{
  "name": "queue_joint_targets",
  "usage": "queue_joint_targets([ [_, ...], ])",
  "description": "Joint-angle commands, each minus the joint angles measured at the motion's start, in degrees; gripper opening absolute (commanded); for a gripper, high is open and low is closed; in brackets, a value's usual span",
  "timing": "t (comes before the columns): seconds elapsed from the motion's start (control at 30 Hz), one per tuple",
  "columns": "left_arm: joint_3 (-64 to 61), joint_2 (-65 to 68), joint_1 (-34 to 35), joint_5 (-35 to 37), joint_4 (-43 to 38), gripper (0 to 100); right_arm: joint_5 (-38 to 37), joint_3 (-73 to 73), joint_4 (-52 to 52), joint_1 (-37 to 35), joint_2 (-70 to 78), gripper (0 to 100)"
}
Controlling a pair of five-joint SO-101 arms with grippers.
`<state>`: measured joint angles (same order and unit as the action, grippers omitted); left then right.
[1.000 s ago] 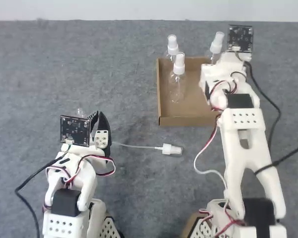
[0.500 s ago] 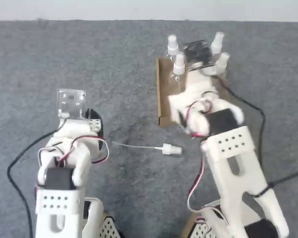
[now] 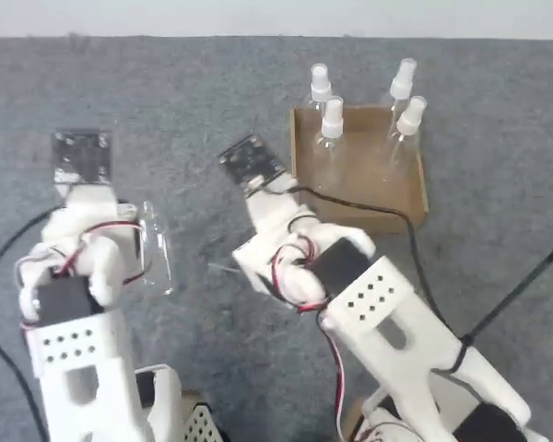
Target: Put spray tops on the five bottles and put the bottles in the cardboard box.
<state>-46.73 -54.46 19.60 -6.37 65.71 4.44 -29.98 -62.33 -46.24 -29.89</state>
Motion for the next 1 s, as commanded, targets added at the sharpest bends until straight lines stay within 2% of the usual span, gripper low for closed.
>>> queue_joint_targets([
  [0.0, 8.6, 4.7, 4.4, -3.4, 3.1, 5, 0.5, 0.4, 0.6, -3.0, -2.7, 32.2],
  [0.17, 10.8, 7.1, 8.3, -4.7, 3.0, 8, 0.7, -1.6, 3.5, -7.1, -2.7, 32.2],
  [0.23, 10.8, 7.7, 10.4, -7.1, 2.9, 8, 3.3, -2.1, 4.9, -8.3, -2.5, 32.1],
  [0.3, 10.8, 8.4, 13.6, -9.4, 2.5, 9, 5.5, -1.9, 5.6, -8.7, -1.0, 32.1],
  [0.5, 11.6, 12.2, 23.9, -14.9, -3.2, 9, 6.2, 1.2, 7.7, -8.7, 7.4, 32.1],
  [0.57, 12.4, 14.2, 25.5, -16.6, -3.1, 9, 7.5, 2.7, 8.2, -8.7, 9.6, 32.1],
  [0.7, 13.6, 17.6, 27.7, -17.1, -3.1, 9, 14.7, 6.6, 8.8, -9.1, 13.1, 32.2],
  [0.97, 13.7, 20.3, 30.8, -17.1, -5.4, 9, 22.5, 9.1, 20.1, -15.7, 17.8, 32.2],
])
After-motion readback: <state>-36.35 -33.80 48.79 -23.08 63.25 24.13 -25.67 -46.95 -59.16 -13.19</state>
